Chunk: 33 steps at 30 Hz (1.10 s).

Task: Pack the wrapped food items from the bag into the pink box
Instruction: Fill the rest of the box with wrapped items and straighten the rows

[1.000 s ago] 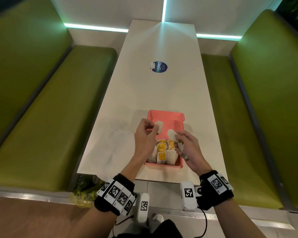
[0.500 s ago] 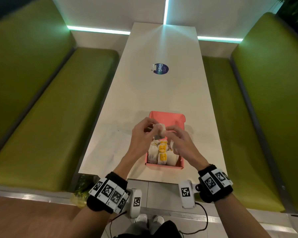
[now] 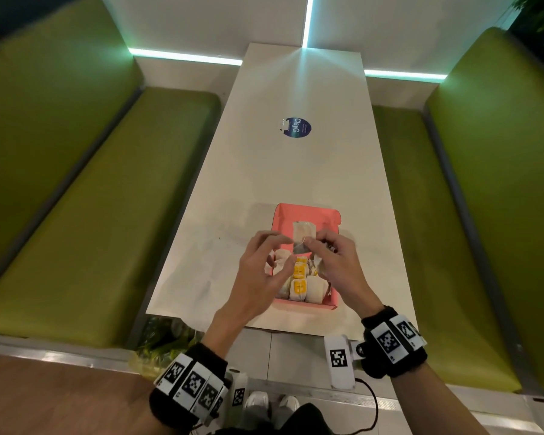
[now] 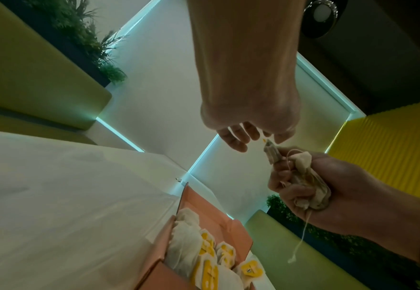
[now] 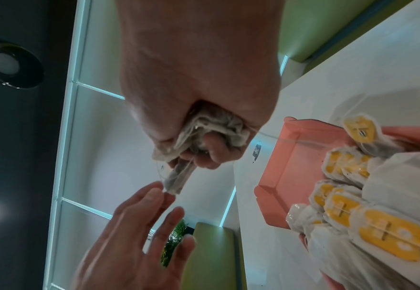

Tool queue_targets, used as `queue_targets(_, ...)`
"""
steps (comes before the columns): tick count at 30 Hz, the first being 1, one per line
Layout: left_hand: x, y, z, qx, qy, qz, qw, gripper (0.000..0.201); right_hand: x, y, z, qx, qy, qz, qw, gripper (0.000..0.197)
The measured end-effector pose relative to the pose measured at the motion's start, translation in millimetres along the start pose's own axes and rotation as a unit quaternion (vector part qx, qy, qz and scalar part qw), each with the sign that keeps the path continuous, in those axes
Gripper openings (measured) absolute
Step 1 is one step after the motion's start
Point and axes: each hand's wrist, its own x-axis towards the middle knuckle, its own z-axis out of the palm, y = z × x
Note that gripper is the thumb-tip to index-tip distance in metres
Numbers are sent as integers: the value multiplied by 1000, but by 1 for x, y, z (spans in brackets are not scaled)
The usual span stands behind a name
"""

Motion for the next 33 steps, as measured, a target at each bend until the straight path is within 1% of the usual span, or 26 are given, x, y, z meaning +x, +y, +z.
queue_targets(3,-2,-1,4,-2,10,1,1000,19,-2,-1,3,3,8,11,1000,22)
queue_targets(5,-3,1,5,-8,22,-6,1000,16,-3,-1,2,4,12,12,1000,28)
queue_targets(7,-4,3,4,-28,32,-38,998,12,-4,-1,2,4,14,10,1000,33)
queue_targets(9,-4,5,3,-52,30,-71,996,12,-6,-2,2,3,20,18,1000,31)
queue_targets(12,-4,6,3,-51,13,-60,997,16,-9,-2,2,12,20,31,999,27)
queue_targets(15,-4,5,2,-59,4,-48,997,11,-10,0,3,15,18,35,999,26)
queue_targets(18,-4,4,3,-34,16,-21,999,5,-12,1,4,23,25,49,998,28)
queue_targets(21,-5,1,6,4,38,30,999,8,-13,1,5,42,41,63,996,18)
queue_targets(23,-8,-1,8,51,40,76,995,9,-13,1,6,52,55,70,995,14)
queue_targets(26,-11,-5,10,162,30,154,974,9,-15,0,10,56,62,73,994,14)
queue_targets(28,-13,-6,11,218,27,190,957,20,-16,1,13,63,65,72,993,15)
queue_targets(30,-13,-8,12,245,33,209,946,26,-18,1,14,52,72,64,994,17)
queue_targets(33,-13,-5,13,244,50,215,944,26,-21,1,16,22,81,37,996,23)
